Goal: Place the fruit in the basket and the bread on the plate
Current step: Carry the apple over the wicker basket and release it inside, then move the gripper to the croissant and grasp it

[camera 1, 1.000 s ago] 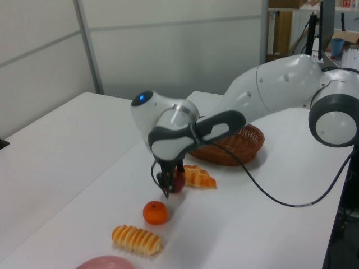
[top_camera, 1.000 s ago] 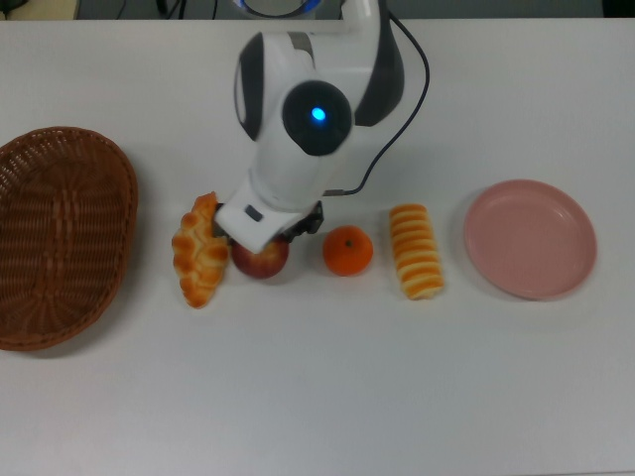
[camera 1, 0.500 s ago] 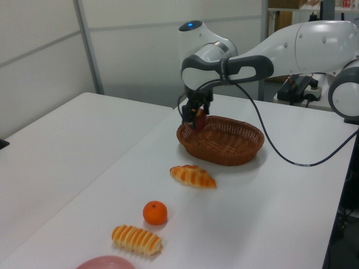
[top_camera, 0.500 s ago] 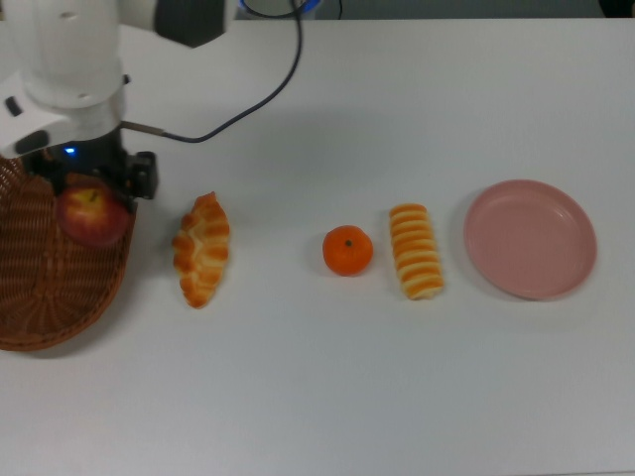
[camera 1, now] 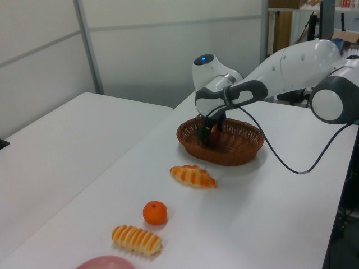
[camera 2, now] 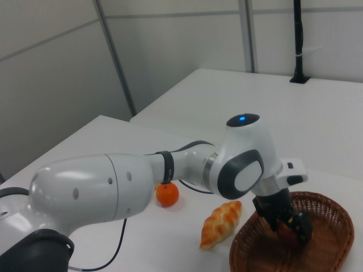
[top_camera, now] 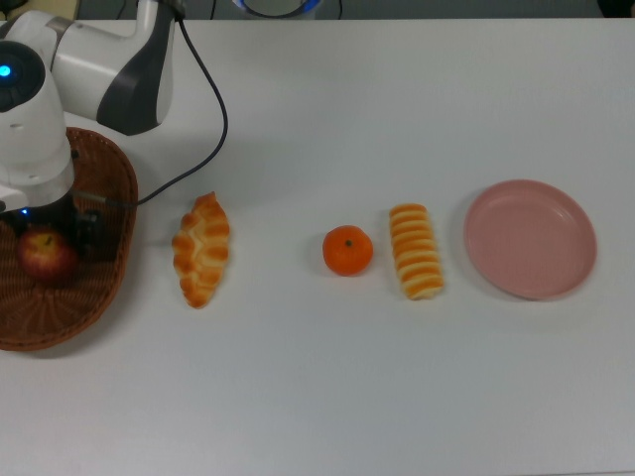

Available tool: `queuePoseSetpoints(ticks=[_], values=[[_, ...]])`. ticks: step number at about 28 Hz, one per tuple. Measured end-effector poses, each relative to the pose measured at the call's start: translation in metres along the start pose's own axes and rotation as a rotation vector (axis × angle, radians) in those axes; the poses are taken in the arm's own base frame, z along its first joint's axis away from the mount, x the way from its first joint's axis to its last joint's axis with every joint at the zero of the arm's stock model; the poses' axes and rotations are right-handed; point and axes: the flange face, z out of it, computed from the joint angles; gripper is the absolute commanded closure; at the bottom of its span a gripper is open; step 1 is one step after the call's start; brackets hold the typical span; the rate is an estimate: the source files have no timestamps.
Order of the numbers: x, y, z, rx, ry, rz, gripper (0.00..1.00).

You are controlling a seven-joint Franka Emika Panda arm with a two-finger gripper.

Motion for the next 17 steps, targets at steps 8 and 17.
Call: queuePoseSetpoints(ticks=[8, 17], values=[[0.002, 0.004, 0.005, -0.032, 0.016, -0.023, 0.0], [0.006, 0.005, -0.005, -0.03, 0.036, -0.017, 0.0]])
